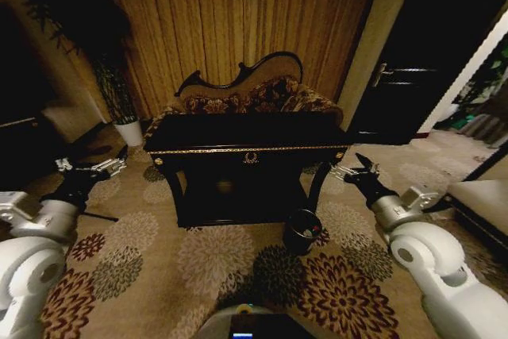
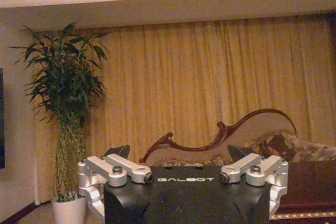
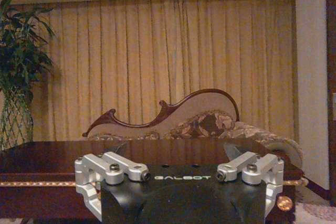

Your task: Move to the front of the table and place the trash on the table into the trash bin.

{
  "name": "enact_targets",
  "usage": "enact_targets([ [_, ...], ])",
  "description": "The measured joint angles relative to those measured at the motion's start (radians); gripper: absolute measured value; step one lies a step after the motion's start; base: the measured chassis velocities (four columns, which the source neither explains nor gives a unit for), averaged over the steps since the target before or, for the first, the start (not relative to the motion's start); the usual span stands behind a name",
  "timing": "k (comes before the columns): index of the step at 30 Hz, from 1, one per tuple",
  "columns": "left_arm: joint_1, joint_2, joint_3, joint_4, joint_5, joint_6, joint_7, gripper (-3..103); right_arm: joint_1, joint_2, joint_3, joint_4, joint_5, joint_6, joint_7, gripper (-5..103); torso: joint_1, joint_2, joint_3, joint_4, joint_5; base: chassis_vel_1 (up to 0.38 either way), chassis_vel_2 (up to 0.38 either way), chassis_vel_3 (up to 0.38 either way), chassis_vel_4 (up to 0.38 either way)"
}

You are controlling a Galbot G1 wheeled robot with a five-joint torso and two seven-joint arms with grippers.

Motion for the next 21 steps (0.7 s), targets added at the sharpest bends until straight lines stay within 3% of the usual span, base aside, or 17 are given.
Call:
enact_targets([
  [21,-0.001,-0.008,0.004,-0.004,0.001,-0.002,0.007,100,-0.016,-0.004,0.036,-0.005,0.009,-0.001,0.000,100,0.000,0.000,0.000,-0.0002,0.0001,0.154,-0.154,-0.166,0.148],
])
